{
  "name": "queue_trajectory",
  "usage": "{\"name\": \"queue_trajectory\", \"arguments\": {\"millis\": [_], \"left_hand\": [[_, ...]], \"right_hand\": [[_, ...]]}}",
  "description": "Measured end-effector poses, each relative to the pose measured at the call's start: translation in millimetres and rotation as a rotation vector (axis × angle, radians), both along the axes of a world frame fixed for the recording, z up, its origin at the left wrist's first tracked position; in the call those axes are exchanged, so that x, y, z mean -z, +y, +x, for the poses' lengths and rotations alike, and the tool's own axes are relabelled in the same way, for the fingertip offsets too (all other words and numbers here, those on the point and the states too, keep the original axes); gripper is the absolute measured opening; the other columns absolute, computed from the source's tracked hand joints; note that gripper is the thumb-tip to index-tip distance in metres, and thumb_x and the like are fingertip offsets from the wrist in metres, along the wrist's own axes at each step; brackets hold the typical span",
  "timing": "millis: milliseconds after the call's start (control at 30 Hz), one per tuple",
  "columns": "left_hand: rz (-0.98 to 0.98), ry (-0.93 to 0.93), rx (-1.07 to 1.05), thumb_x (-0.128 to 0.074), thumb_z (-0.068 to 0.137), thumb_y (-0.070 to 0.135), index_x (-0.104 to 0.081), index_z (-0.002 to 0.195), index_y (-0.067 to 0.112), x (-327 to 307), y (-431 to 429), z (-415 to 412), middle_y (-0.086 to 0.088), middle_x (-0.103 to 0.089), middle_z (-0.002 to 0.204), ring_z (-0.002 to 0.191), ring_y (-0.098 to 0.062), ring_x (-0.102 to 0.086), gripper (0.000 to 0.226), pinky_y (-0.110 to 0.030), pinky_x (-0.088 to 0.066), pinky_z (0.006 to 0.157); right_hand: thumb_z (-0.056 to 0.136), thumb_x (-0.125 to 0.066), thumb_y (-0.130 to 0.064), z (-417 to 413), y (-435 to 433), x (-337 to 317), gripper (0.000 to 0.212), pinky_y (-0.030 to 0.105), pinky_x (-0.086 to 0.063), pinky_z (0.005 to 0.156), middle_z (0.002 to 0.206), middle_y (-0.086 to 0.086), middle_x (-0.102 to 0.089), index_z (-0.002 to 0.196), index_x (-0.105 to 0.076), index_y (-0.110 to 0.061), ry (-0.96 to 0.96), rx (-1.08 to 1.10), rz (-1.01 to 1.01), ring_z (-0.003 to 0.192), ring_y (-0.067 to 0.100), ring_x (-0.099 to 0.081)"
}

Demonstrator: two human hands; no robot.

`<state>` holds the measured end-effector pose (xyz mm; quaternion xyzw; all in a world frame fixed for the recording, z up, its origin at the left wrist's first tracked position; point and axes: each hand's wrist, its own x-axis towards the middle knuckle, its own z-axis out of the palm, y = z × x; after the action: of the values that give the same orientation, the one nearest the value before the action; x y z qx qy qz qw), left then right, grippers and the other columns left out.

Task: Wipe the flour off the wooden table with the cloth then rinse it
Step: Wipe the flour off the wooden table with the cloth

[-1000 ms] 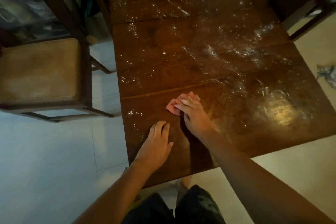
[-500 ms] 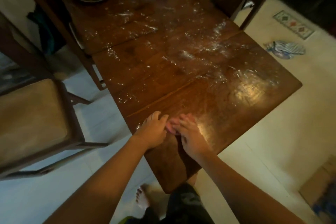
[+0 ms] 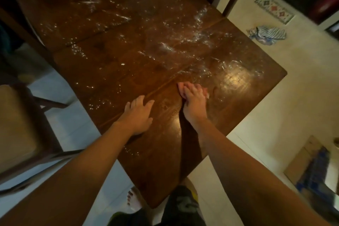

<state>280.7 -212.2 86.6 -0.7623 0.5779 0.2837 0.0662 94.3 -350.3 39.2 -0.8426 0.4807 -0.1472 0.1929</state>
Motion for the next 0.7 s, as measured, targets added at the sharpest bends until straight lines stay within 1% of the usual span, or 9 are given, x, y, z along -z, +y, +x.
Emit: {"name": "queue_trajectory", "arguments": {"millis": [67,167,267,367,433,500,567,633,700], "left_hand": [[0.011,-0.026,-0.031,-0.05,0.099,0.043,-0.009,0.158,0.026,8.1,-14.6,5.4,-0.016,-0.007,0.161,0.148,-0.036,-0.014,0.074,-0.056,-0.021,0.119],[0.01,-0.037,-0.126,-0.055,0.096,0.045,-0.01,0.157,0.027,11.5,-30.6,11.9,-0.013,-0.009,0.159,0.147,-0.035,-0.017,0.078,-0.054,-0.026,0.118],[0.027,-0.012,-0.197,-0.056,0.095,0.052,-0.004,0.158,0.026,9.4,-42.6,9.6,-0.014,-0.002,0.16,0.146,-0.037,-0.013,0.086,-0.054,-0.026,0.117],[0.071,-0.016,-0.235,-0.053,0.09,0.066,0.003,0.158,0.028,9.4,-51.4,2.4,-0.014,0.003,0.16,0.147,-0.04,-0.009,0.096,-0.057,-0.023,0.116],[0.088,-0.074,-0.234,-0.051,0.089,0.068,0.007,0.157,0.028,10.9,-54.5,-2.4,-0.016,0.004,0.16,0.146,-0.041,-0.01,0.098,-0.058,-0.023,0.116],[0.089,-0.144,-0.214,-0.047,0.09,0.069,0.01,0.157,0.026,11.8,-55.5,-6.0,-0.018,0.002,0.16,0.145,-0.042,-0.013,0.097,-0.057,-0.026,0.116],[0.099,-0.169,-0.217,-0.044,0.091,0.069,0.011,0.157,0.025,11.0,-56.0,-8.4,-0.018,0.001,0.161,0.146,-0.041,-0.013,0.096,-0.055,-0.027,0.115],[0.103,-0.159,-0.231,-0.044,0.092,0.067,0.012,0.157,0.025,10.5,-55.2,-11.2,-0.016,0.002,0.163,0.147,-0.041,-0.012,0.095,-0.053,-0.026,0.116],[0.094,-0.157,-0.244,-0.045,0.093,0.064,0.012,0.157,0.025,10.8,-55.2,-13.0,-0.016,0.002,0.164,0.147,-0.041,-0.011,0.094,-0.053,-0.025,0.116]], "right_hand": [[0.095,-0.05,-0.006,6.7,-3.9,11.3,0.056,0.054,-0.007,0.126,0.158,-0.01,-0.04,0.145,-0.052,-0.032,0.024,-0.318,0.006,0.154,0.019,-0.02],[0.099,-0.047,-0.008,-12.3,-25.3,13.0,0.051,0.038,0.001,0.128,0.16,-0.004,-0.039,0.146,-0.053,-0.027,0.062,-0.613,0.02,0.155,0.016,-0.019],[0.096,-0.048,-0.011,-31.1,-57.5,11.8,0.047,0.042,-0.007,0.128,0.153,-0.004,-0.048,0.139,-0.06,-0.024,-0.045,-0.371,-0.04,0.15,0.011,-0.027],[0.09,-0.048,-0.008,-15.3,-73.9,9.8,0.049,0.048,-0.013,0.127,0.146,-0.001,-0.055,0.136,-0.062,-0.022,-0.096,-0.15,-0.056,0.146,0.019,-0.036],[0.091,-0.052,-0.004,-4.9,-68.4,10.5,0.049,0.04,-0.009,0.126,0.147,-0.006,-0.053,0.135,-0.063,-0.024,-0.096,-0.327,-0.034,0.147,0.019,-0.034],[0.095,-0.051,-0.007,-13.1,-61.7,12.5,0.051,0.043,-0.008,0.127,0.154,-0.008,-0.047,0.142,-0.058,-0.027,-0.038,-0.703,0.014,0.152,0.016,-0.026],[0.096,-0.053,-0.008,-35.4,-74.1,11.3,0.051,0.047,-0.01,0.127,0.156,-0.006,-0.045,0.143,-0.057,-0.027,0.002,-0.941,0.06,0.154,0.015,-0.023],[0.094,-0.059,-0.006,-56.4,-103.2,7.4,0.044,0.045,-0.016,0.127,0.151,-0.004,-0.052,0.134,-0.065,-0.024,-0.041,-0.962,0.04,0.151,0.011,-0.029],[0.094,-0.057,-0.004,-67.1,-130.7,-0.2,0.041,0.04,-0.016,0.127,0.146,-0.006,-0.054,0.129,-0.068,-0.021,-0.101,-0.797,0.013,0.148,0.004,-0.029]]}}
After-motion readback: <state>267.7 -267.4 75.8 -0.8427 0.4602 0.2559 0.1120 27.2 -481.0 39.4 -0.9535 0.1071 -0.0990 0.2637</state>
